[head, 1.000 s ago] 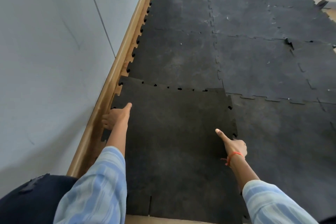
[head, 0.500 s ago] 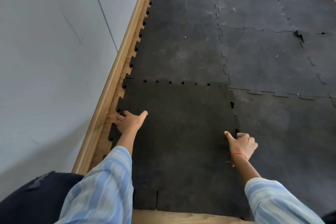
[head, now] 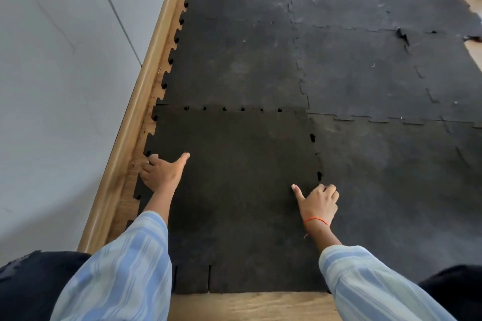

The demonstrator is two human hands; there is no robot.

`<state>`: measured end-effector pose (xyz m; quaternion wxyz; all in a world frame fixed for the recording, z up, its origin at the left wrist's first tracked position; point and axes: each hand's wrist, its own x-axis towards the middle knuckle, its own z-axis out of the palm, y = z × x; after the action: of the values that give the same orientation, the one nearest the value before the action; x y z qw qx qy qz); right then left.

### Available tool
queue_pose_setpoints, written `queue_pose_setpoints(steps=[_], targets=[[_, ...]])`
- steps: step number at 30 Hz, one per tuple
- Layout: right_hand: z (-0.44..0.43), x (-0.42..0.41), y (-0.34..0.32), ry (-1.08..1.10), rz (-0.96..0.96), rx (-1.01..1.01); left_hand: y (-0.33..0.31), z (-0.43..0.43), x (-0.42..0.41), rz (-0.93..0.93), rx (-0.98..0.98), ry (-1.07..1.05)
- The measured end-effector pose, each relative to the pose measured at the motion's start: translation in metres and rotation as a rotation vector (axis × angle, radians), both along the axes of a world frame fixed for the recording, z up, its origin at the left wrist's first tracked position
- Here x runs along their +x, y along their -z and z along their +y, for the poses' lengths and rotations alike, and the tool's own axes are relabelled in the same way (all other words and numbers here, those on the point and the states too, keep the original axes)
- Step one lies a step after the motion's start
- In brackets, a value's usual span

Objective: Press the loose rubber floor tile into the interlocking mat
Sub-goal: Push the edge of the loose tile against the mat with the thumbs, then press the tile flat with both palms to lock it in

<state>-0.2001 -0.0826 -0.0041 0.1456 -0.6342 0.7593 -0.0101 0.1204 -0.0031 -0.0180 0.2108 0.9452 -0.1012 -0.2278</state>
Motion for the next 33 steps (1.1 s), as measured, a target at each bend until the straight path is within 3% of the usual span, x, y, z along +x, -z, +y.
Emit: queue_pose_setpoints(steps=[13,17,26,33], targets=[[0.011,-0.017,0.004,-0.054,-0.017,0.0,0.01,0.003,-0.005,-0.084,0.039,0.02],[0.018,-0.013,0.012,0.007,-0.139,-0.029,0.01,0.001,-0.012,-0.072,0.045,0.022],[0.035,-0.029,0.037,-0.225,0.033,-0.032,0.03,0.0,-0.114,-0.229,0.104,0.422],[0.034,-0.032,0.039,-0.268,0.01,-0.043,0.037,-0.004,-0.119,-0.295,0.133,0.443]])
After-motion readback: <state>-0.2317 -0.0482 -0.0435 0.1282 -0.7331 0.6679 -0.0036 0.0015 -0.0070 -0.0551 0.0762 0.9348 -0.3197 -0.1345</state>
